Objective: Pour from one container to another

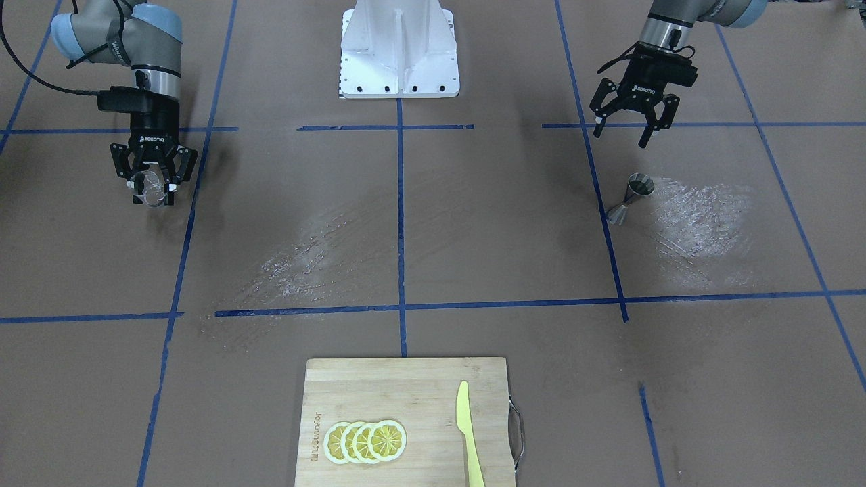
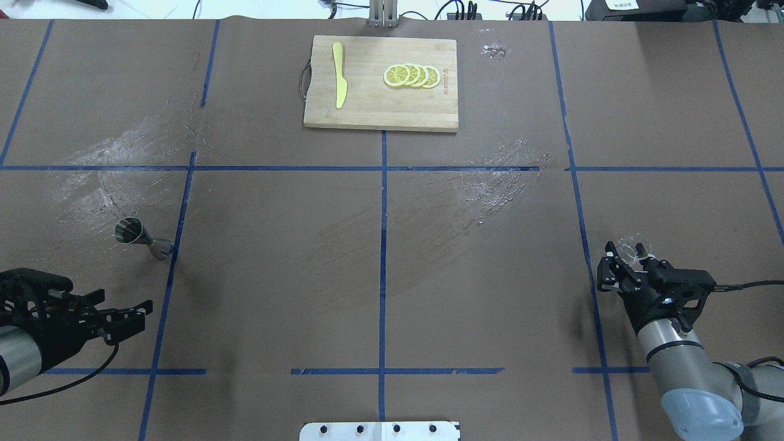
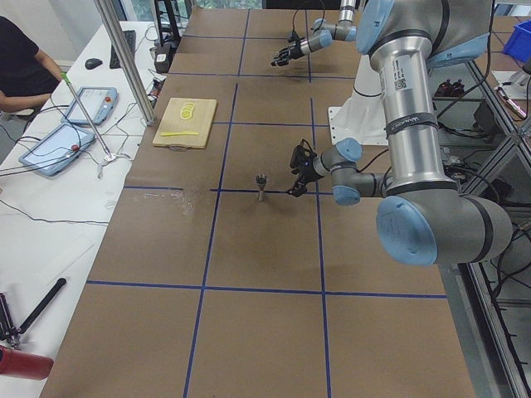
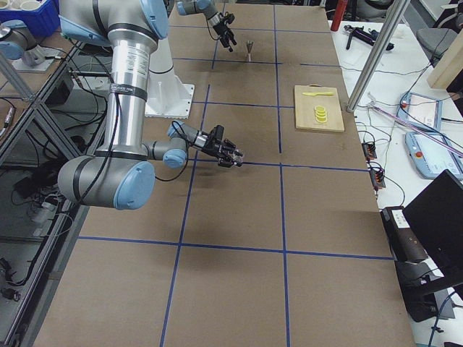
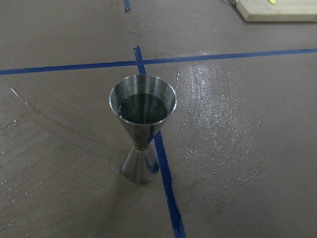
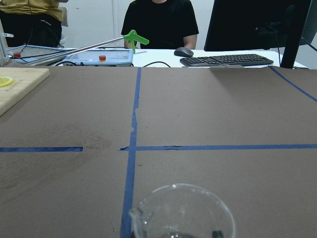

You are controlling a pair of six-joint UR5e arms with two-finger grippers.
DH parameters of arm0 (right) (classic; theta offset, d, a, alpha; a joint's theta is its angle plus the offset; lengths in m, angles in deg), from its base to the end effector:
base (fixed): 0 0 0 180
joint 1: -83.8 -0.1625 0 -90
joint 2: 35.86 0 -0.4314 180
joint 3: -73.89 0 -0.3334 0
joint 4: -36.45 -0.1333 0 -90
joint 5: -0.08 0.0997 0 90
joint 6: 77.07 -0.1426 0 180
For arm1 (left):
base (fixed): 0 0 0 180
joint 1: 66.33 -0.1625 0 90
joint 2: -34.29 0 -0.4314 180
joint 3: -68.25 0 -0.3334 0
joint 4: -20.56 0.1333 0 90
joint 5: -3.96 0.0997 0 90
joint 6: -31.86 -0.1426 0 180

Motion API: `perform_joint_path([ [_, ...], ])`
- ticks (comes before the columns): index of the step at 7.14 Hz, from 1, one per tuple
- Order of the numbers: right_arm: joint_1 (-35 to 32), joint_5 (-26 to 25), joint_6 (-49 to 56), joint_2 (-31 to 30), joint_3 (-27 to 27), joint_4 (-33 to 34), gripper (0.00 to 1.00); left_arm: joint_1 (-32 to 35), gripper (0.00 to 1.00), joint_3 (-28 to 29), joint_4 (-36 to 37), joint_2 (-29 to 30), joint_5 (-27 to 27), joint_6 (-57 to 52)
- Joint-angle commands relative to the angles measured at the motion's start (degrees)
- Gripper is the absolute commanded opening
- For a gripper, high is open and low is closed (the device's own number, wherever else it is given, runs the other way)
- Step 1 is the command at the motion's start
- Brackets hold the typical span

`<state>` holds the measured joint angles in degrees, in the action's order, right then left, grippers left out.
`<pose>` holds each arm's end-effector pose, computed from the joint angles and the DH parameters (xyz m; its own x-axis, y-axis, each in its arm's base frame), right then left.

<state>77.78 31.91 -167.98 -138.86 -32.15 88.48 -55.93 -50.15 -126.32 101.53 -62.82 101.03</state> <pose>-0.3318 -0.2909 0.5565 0.7407 0.0865 0.6663 -0.6216 0.4647 0.6306 0.2876 -0.2455 0.4996 0.6055 0.2211 -0.7645 0.3152 0.8154 0.4855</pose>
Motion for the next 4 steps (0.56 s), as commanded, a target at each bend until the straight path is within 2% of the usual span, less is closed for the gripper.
perform_joint_path([
  [1, 1.2, -1.9, -2.2, 0.2, 0.6, -0.1, 0.0, 0.1, 1.0, -1.4, 0.9, -0.5, -1.3, -0.1],
  [4, 2.6, -4.3, -2.8, 1.2, 3.6, -0.2, 0.0, 0.0, 1.0, -1.7, 1.0, -0.5, -1.4, -0.1],
])
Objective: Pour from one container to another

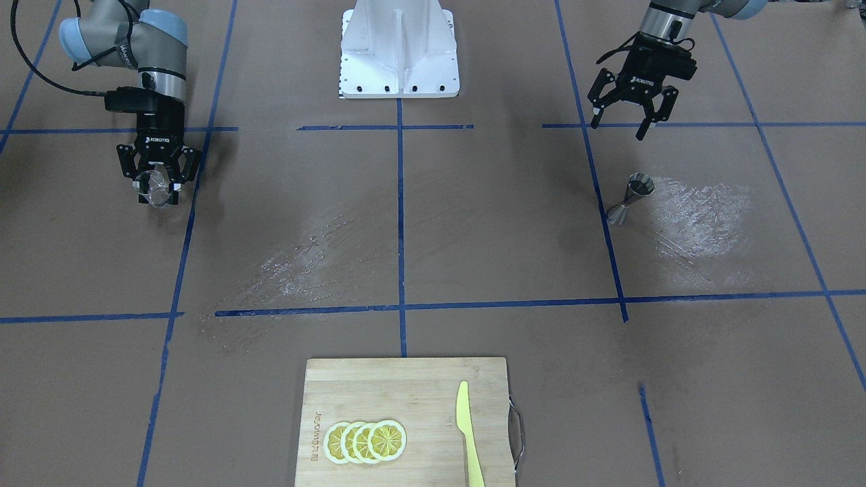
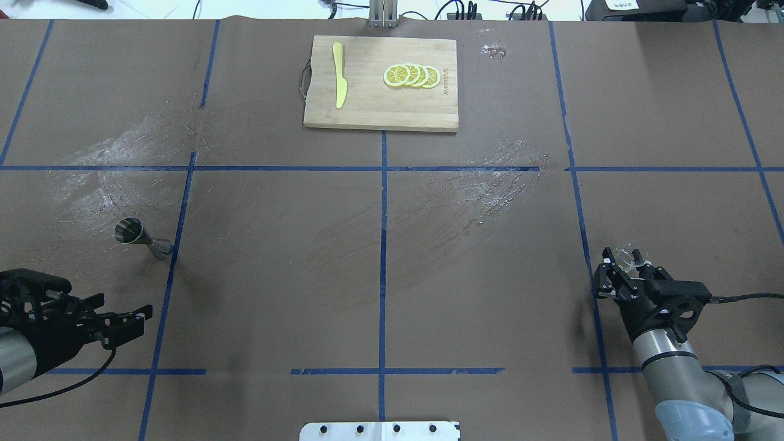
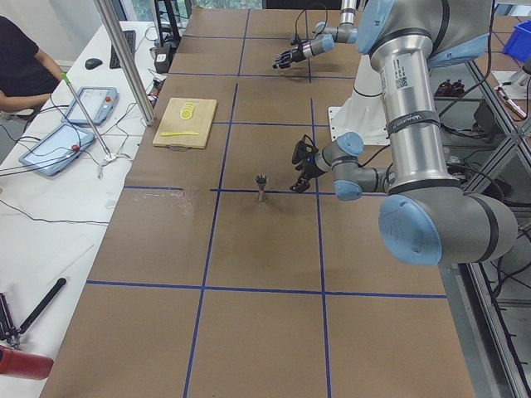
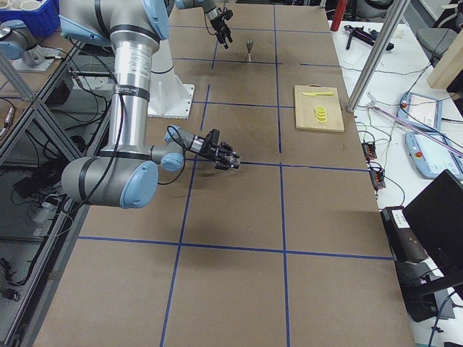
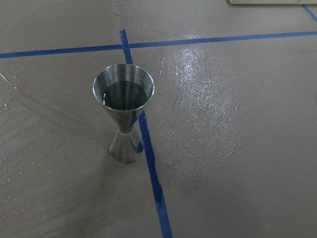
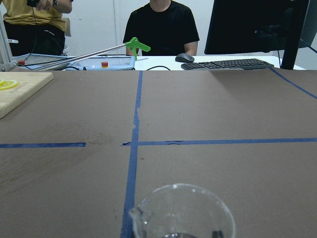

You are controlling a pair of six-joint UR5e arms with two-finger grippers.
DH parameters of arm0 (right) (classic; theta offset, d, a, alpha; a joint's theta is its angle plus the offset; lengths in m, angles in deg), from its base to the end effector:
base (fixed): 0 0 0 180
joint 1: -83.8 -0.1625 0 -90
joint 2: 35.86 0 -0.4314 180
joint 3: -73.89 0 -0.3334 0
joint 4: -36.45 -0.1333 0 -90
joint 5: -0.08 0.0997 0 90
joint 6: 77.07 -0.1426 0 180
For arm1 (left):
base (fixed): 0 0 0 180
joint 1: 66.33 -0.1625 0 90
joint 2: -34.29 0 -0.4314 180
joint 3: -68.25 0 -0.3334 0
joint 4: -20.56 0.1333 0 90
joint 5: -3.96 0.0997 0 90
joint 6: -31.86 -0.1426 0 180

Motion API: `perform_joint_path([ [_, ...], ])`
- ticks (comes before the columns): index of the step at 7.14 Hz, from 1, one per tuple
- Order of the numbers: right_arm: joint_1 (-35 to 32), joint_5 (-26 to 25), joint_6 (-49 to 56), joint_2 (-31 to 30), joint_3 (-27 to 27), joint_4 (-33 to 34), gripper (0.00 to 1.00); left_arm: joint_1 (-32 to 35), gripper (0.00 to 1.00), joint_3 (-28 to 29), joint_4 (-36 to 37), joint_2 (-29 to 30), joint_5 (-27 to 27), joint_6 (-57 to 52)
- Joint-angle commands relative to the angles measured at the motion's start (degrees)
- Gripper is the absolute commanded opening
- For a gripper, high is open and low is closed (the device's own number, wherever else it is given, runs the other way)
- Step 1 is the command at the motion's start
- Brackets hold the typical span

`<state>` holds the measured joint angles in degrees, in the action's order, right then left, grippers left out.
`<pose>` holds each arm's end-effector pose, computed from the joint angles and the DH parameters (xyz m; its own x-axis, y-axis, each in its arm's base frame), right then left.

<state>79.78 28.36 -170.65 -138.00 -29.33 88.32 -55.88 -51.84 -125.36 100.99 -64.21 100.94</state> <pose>-0.3435 -0.2837 0.5673 0.7347 0.0813 0.6735 -0.6357 0.4293 0.6415 0.2846 -0.2420 0.4914 0.5973 0.2269 -0.7692 0.2998 0.8264 0.4766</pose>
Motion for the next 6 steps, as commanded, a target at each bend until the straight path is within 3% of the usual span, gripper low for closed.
perform_joint_path([
  [1, 0.7, -0.8, 0.0, 1.1, 1.4, 0.0, 0.0, -0.1, 1.0, -0.1, 0.0, 0.0, 0.0, 0.0],
  [4, 0.7, -0.7, 0.0, 2.5, 2.5, 0.0, 0.1, -0.1, 1.0, -0.1, 0.0, 0.0, 0.1, 0.0],
  [6, 0.6, -0.8, -0.1, 2.4, 2.5, 0.0, 0.42, -0.1, 1.0, -0.1, 0.0, 0.0, 0.1, 0.0],
])
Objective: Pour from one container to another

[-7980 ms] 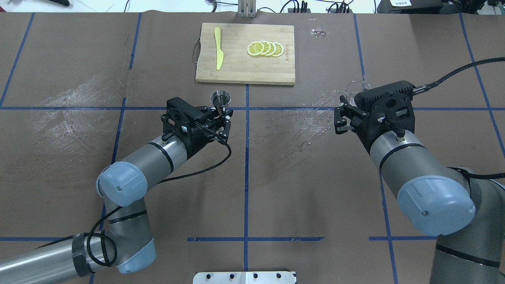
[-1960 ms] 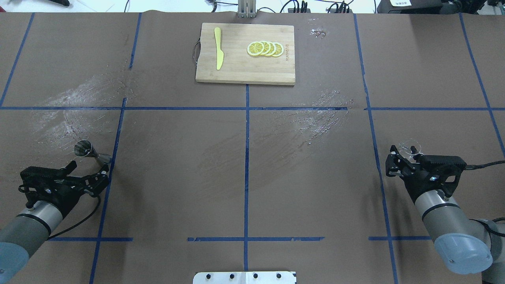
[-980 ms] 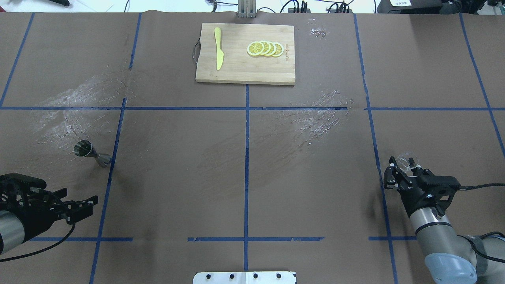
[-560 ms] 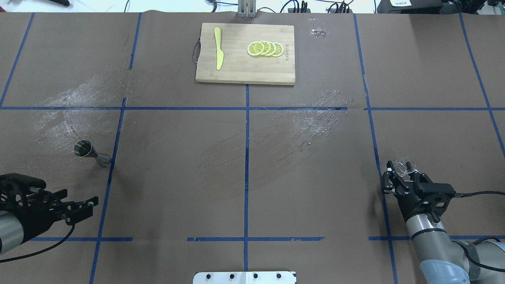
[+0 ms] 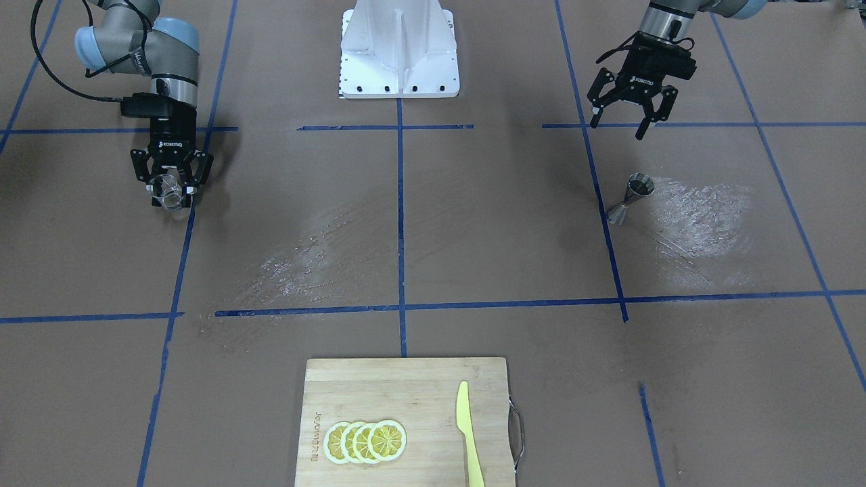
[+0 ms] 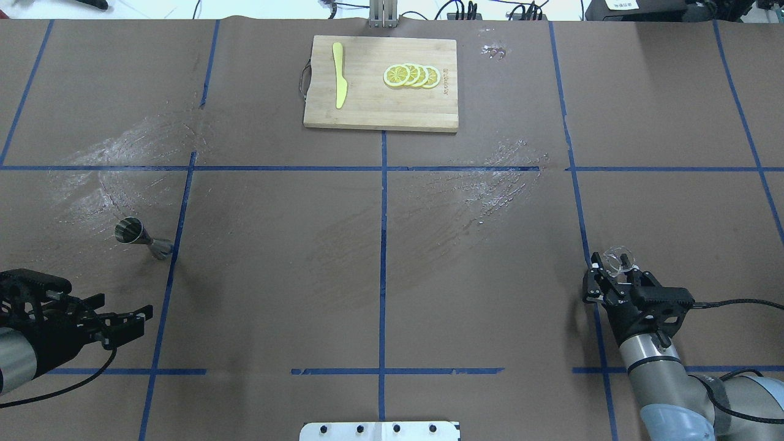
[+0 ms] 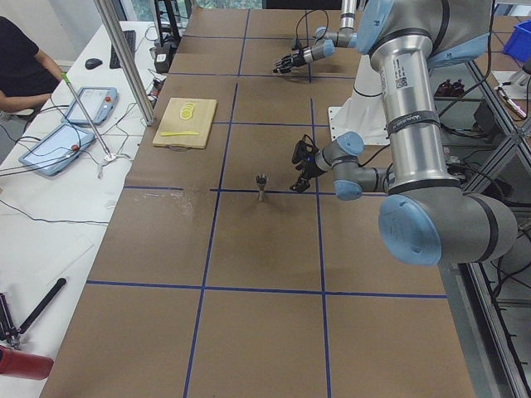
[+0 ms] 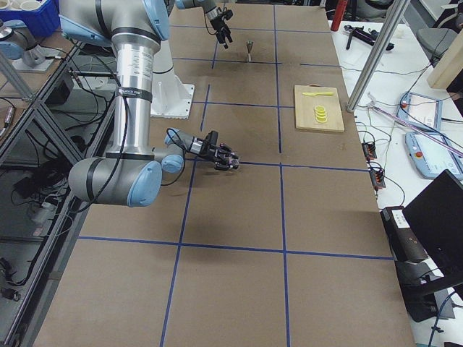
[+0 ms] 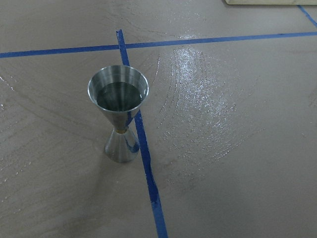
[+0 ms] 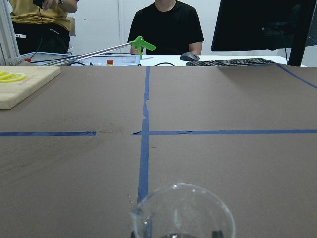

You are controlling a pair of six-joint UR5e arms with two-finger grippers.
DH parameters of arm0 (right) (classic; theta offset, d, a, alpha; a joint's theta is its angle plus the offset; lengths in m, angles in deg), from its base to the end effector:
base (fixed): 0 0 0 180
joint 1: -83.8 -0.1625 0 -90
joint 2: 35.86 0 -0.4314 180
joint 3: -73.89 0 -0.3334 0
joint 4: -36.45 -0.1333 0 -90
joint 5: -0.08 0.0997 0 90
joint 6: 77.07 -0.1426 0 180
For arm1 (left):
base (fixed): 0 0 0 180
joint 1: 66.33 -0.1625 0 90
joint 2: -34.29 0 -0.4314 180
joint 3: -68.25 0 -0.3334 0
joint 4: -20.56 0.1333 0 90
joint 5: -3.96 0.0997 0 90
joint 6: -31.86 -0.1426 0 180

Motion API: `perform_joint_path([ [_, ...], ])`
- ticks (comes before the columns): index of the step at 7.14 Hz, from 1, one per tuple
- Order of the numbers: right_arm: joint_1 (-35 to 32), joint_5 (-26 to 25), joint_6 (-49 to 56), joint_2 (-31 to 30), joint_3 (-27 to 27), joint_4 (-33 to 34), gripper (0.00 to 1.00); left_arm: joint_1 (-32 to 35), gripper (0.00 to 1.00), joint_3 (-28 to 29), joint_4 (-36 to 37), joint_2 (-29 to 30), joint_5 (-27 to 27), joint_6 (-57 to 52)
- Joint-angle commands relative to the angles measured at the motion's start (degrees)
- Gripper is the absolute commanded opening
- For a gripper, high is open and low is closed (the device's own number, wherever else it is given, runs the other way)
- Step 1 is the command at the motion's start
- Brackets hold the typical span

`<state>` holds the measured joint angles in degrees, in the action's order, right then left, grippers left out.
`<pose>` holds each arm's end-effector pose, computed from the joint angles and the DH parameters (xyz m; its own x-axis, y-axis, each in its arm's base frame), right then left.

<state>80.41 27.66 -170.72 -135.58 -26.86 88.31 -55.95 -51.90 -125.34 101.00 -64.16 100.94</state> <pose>-0.3635 -0.2817 0.5699 0.7350 0.0731 0.6741 -0.6343 0.4253 0.6456 0.2848 -0.2417 0.4909 0.5966 0.2276 -0.7696 0.2998 0.8263 0.4768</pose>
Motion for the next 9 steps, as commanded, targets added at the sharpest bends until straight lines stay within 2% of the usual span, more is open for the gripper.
perform_joint_path([
  [1, 0.0, -0.1, 0.0, 0.0, 0.0, 0.0, 0.46, 0.0, 1.0, -0.1, -0.1, 0.0, 0.0, 0.0],
  [2, 0.0, -0.1, 0.0, 0.0, 0.0, 0.0, 0.63, 0.0, 1.0, -0.1, -0.1, 0.0, 0.1, 0.0],
  [7, 0.0, -0.2, 0.0, 0.1, 0.0, 0.0, 0.67, 0.0, 1.0, 0.0, -0.1, 0.0, 0.1, 0.0],
  [8, 0.0, -0.2, 0.0, 0.1, 0.1, 0.0, 0.71, 0.0, 1.0, 0.0, 0.0, 0.1, 0.1, 0.0],
  [9, 0.0, -0.2, 0.0, 0.1, 0.1, -0.1, 0.91, 0.0, 1.0, 0.0, 0.0, 0.2, 0.2, 0.0],
])
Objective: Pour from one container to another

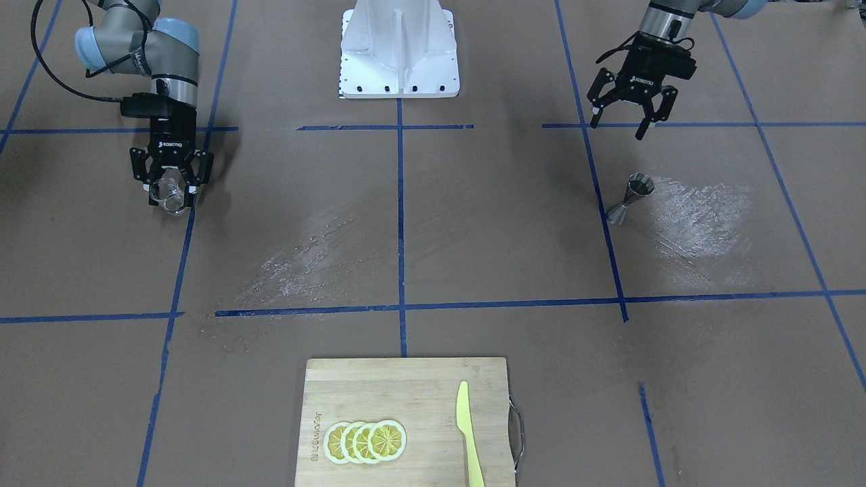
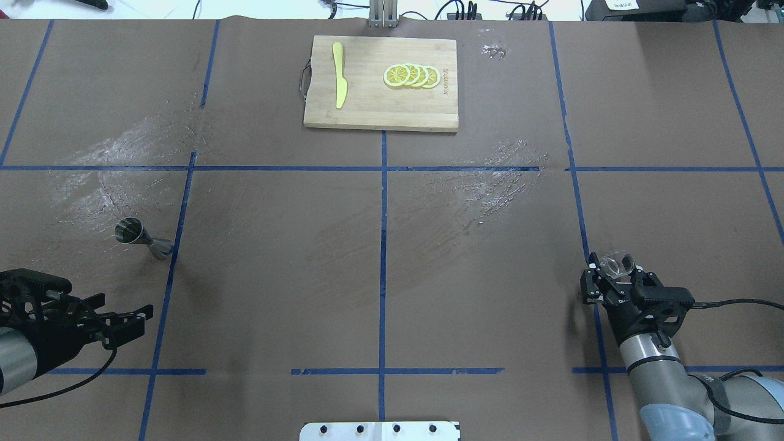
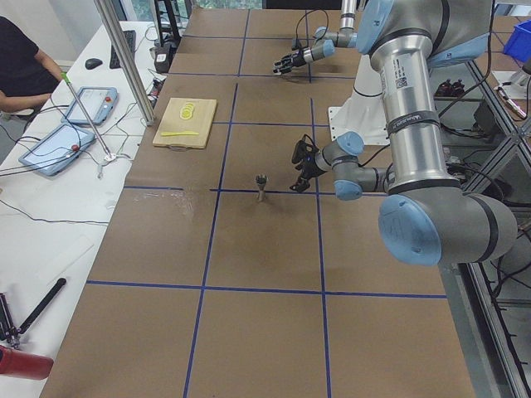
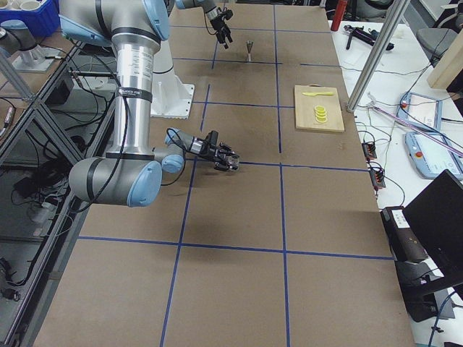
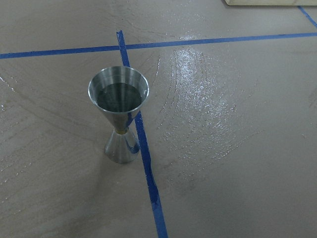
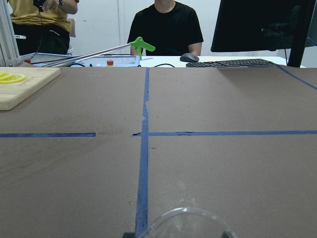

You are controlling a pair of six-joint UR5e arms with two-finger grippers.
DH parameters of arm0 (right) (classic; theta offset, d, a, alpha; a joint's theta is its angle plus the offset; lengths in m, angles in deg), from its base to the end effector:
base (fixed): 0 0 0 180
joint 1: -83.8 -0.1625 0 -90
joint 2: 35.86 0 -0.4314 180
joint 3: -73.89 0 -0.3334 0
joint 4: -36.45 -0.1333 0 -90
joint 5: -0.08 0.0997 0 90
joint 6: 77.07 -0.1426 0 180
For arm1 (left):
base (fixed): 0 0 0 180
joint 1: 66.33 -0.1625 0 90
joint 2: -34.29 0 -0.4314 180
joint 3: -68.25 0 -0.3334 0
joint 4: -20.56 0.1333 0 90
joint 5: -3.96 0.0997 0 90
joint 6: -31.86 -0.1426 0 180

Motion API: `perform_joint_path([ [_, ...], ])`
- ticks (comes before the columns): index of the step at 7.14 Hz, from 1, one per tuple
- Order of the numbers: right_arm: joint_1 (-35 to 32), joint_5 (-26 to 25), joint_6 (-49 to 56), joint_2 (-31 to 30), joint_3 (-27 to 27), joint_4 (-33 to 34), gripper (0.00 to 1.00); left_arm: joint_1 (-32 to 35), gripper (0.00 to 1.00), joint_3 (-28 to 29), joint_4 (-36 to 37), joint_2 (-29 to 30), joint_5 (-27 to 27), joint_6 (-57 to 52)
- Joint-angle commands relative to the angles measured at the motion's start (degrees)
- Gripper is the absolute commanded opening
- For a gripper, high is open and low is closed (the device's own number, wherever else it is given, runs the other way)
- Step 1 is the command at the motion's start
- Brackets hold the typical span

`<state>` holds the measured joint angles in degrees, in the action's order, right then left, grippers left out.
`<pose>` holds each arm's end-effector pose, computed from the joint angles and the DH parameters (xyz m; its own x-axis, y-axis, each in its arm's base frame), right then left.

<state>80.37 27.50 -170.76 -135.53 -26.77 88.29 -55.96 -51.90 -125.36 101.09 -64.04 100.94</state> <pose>-0.3634 -0.2821 0.5700 0.7347 0.0737 0.6743 -0.6356 0.4223 0.6463 0.2852 -0.2420 0.4902 0.5957 0.2276 -0.7703 0.3021 0.8252 0.4773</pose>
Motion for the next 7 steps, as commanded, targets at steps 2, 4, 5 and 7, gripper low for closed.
perform_joint_path([
  [2, -0.3, 0.0, 0.8, -0.1, -0.8, -0.1, 1.0, 0.0, 1.0, -0.1, -0.1, 0.3, -0.1, 0.0],
  [4, -0.4, 0.6, 1.1, -0.9, -2.9, 0.0, 1.0, 0.1, 1.0, -1.6, 0.0, 0.3, -0.4, -0.1],
  [5, 0.0, 2.1, 1.3, -2.4, -4.7, 0.0, 1.0, 0.3, 1.0, -2.2, 0.3, 0.3, -1.9, -0.2],
  [7, 3.1, 4.6, 1.3, -7.6, -9.0, 0.1, 1.0, 0.7, 1.0, -10.7, 10.4, 0.4, -6.7, -0.1],
])
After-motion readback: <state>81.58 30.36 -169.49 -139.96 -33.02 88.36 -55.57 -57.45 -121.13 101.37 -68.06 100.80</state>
